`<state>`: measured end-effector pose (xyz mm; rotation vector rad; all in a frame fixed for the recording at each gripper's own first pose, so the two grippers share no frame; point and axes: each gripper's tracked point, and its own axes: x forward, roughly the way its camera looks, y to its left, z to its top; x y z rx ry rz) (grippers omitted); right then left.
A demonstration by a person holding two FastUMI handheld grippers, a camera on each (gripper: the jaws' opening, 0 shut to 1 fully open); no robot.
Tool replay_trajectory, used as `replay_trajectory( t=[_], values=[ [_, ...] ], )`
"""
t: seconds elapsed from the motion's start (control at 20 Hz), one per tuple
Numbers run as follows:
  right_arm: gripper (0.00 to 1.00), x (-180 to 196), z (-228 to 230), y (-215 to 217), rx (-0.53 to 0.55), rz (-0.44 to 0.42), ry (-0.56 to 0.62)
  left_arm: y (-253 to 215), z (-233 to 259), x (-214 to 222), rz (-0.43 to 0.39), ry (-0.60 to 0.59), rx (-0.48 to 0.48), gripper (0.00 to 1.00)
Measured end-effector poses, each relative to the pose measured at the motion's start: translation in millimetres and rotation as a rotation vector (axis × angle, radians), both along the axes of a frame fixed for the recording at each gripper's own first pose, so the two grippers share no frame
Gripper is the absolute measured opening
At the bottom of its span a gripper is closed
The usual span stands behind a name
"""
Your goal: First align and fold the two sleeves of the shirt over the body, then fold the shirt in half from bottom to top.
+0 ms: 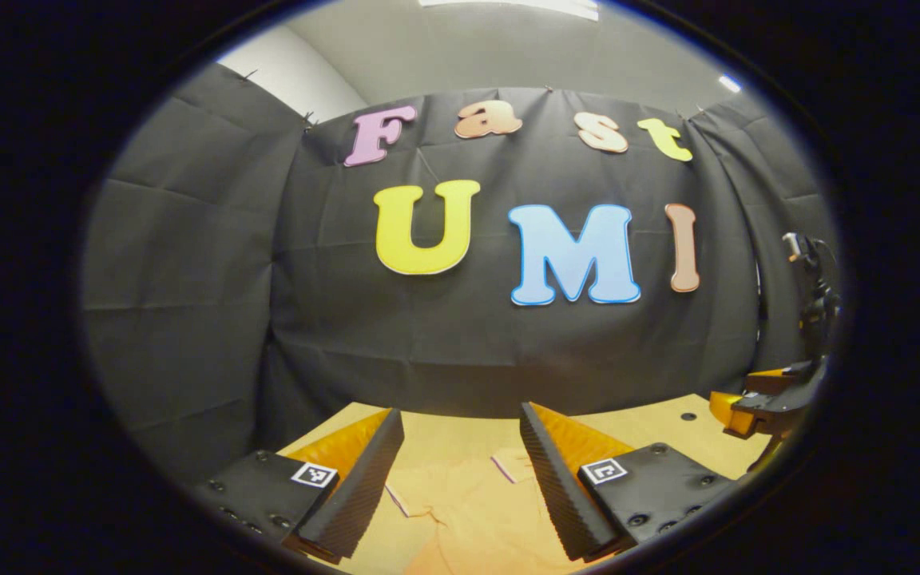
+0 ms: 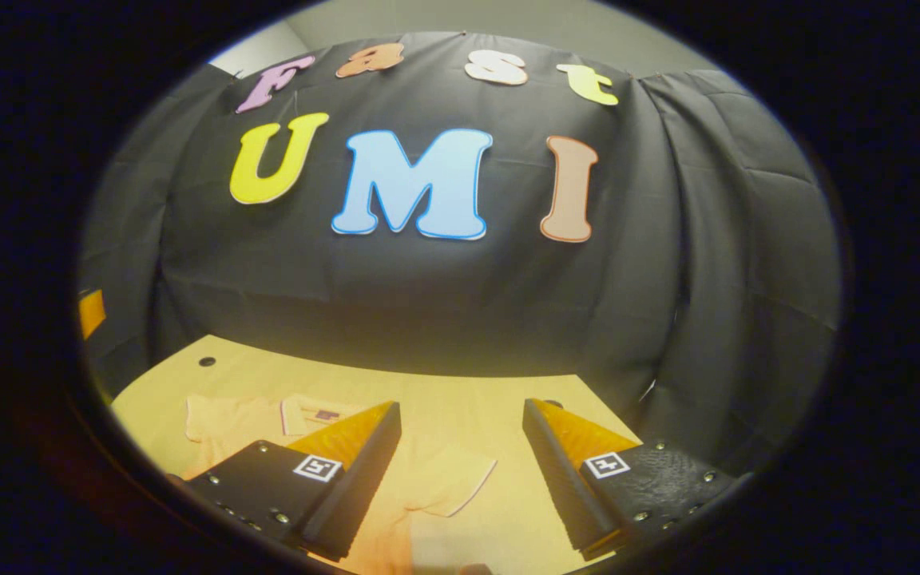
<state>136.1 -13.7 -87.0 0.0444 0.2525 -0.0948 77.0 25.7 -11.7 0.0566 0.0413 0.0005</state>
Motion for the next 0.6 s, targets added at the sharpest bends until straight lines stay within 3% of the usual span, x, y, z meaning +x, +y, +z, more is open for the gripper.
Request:
replay_trajectory(
  t=[0.3,0.6],
  values=[
    [0.94,49,-83,-16,-0.002,-0.011,0.163,7,-20,12,0.048,0.041,-0.022,0.94],
    [0.95,80,-154,-21,0.063,-0.019,0.294,3,-25,30,0.056,0.038,-0.009,0.94]
  ],
)
